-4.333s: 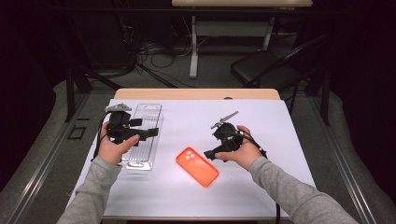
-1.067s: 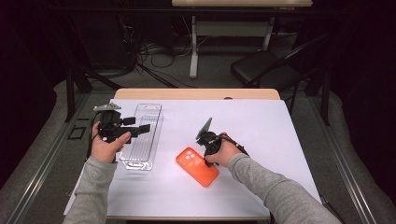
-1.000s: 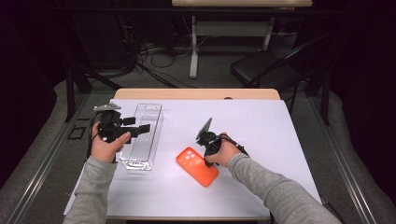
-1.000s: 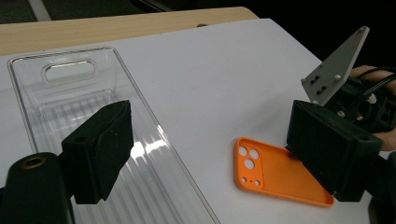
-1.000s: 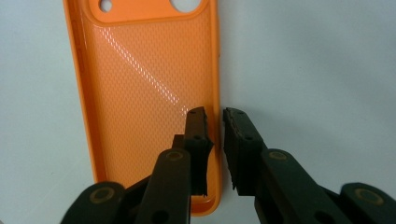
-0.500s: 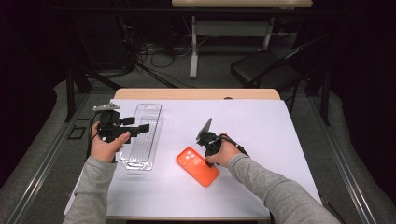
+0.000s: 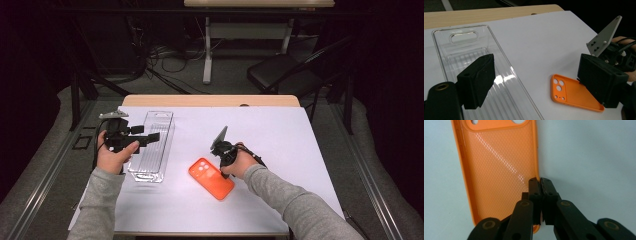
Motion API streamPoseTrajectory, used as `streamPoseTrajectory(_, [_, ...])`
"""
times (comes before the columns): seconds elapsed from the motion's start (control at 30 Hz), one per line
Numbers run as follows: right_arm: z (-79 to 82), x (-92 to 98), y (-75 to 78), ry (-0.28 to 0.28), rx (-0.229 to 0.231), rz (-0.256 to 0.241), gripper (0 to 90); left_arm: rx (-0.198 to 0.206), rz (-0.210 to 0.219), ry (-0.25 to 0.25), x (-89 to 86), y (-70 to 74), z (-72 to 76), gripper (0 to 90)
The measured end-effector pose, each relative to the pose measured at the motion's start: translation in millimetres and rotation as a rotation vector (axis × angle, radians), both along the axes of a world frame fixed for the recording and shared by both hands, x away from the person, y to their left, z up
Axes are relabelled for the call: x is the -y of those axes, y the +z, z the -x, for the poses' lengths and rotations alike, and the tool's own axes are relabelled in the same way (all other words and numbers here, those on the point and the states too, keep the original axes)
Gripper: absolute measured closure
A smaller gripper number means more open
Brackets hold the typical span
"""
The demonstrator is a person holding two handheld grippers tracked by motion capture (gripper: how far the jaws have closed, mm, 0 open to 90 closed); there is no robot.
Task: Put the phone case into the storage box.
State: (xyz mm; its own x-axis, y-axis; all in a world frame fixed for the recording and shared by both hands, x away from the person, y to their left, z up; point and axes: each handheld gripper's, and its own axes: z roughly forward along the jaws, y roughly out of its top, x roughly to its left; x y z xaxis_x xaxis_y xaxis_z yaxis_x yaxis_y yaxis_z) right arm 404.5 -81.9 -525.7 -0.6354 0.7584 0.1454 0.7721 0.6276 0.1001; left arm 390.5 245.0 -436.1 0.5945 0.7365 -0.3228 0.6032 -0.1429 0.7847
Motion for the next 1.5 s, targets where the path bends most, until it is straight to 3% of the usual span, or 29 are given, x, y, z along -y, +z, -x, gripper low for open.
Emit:
streamPoseTrajectory(0.2, [-1.2,0.5,1.6,0.020,-0.007,0.020,88.4,-0.001,0.000,0.000,-0.6,0.0,-0.1,15.1])
streamPoseTrajectory(0.23, [0.2,0.1,-1.0,0.004,0.014,-0.008,88.5,0.000,0.001,0.001,-0.7,0.0,-0.1,15.1])
streamPoseTrajectory(0.97, [2.9,-1.5,3.4,-0.006,0.016,-0.010,88.9,-0.001,0.005,0.007,-2.2,-0.4,-0.1,15.1])
streamPoseTrajectory(1.17, [2.7,0.6,5.0,-0.002,0.045,-0.036,89.1,-0.002,0.004,0.007,-3.7,-0.1,0.0,15.1])
streamPoseTrajectory(1.3, [3.5,0.4,8.9,-0.016,0.030,-0.031,89.3,-0.002,0.003,0.007,-3.3,-0.4,-0.1,15.2])
streamPoseTrajectory(1.43, [4.1,1.6,8.3,-0.005,0.061,-0.049,89.5,-0.002,0.004,0.008,-3.0,-0.7,-0.1,15.1])
streamPoseTrajectory(1.5, [3.6,2.2,10.6,0.009,0.048,-0.029,89.5,-0.001,0.003,0.009,-3.1,-0.6,0.0,15.1])
